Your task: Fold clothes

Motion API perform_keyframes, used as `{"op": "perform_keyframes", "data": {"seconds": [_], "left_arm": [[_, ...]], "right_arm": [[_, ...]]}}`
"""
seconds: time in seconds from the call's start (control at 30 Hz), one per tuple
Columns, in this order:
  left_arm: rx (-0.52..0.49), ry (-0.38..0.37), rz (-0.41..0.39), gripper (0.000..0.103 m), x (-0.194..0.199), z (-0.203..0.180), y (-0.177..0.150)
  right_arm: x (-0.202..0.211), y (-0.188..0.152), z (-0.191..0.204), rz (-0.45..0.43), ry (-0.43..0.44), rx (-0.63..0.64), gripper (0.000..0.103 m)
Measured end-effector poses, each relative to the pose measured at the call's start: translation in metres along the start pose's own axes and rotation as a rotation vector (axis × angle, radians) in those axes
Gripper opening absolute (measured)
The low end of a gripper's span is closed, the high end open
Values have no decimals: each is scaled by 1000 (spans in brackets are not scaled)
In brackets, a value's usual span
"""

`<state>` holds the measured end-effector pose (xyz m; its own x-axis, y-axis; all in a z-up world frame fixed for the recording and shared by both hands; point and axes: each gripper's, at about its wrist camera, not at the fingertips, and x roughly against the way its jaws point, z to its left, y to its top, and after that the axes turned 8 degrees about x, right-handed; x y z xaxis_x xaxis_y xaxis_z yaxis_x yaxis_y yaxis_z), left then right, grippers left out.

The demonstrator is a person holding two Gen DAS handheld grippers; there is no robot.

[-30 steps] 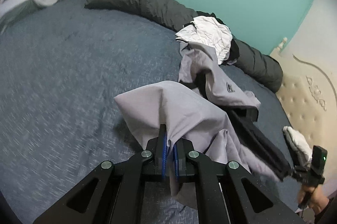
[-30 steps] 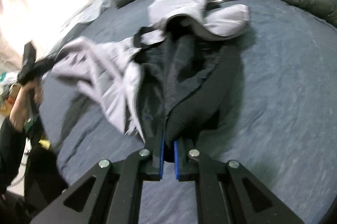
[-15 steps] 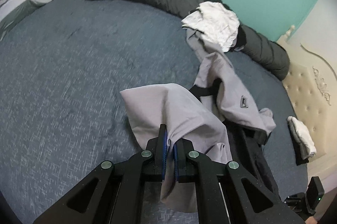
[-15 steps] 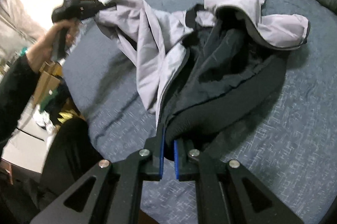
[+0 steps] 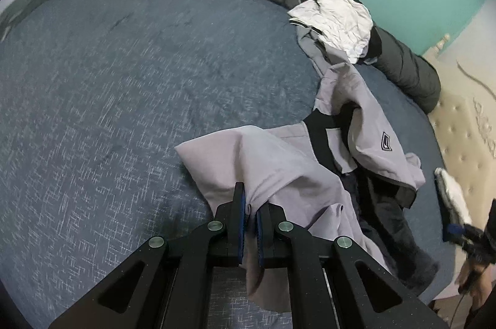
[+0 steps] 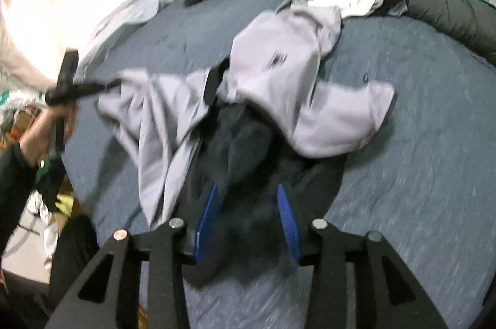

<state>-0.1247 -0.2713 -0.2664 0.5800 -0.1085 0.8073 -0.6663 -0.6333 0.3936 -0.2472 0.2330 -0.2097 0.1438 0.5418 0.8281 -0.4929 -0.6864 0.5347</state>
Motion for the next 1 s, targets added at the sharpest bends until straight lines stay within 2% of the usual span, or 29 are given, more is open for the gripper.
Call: {"op": "perform_keyframes", "data": {"seconds": [0.03, 0.1, 0.2, 0.23, 0.3, 0.4, 0.53, 0.63, 0.77, 1.0], "left_arm": [[6, -3, -3, 9, 2, 2, 1], [19, -10, -9, 13, 7, 6, 2], [56, -58, -27, 20, 20, 11, 1], [75, -83, -29, 25, 23, 14, -1], [84, -93, -33, 27, 30, 18, -5], [93, -106, -35, 27, 37, 26, -8], [68, -63, 0, 31, 32, 35, -10], [78, -62, 33, 32, 28, 48, -14], [63, -33, 50, 42, 29, 59, -19], [28, -7, 23, 44, 46, 60, -25]], "right_arm": [[-1, 10, -5, -11, -10, -8, 52], [-7, 25, -12, -18, -12, -22, 59], [-26, 45, -20, -26, -11, -35, 60], [-34, 51, -21, -26, -18, -37, 66], [-51, 61, -21, -17, -28, -28, 73], [-71, 73, -17, 9, -34, 1, 73], [-98, 77, -11, 44, -63, 33, 76], [-114, 78, -10, 73, -91, 55, 76], [-131, 76, -13, 100, -121, 80, 77], [-142, 67, -23, 122, -169, 48, 77]]}}
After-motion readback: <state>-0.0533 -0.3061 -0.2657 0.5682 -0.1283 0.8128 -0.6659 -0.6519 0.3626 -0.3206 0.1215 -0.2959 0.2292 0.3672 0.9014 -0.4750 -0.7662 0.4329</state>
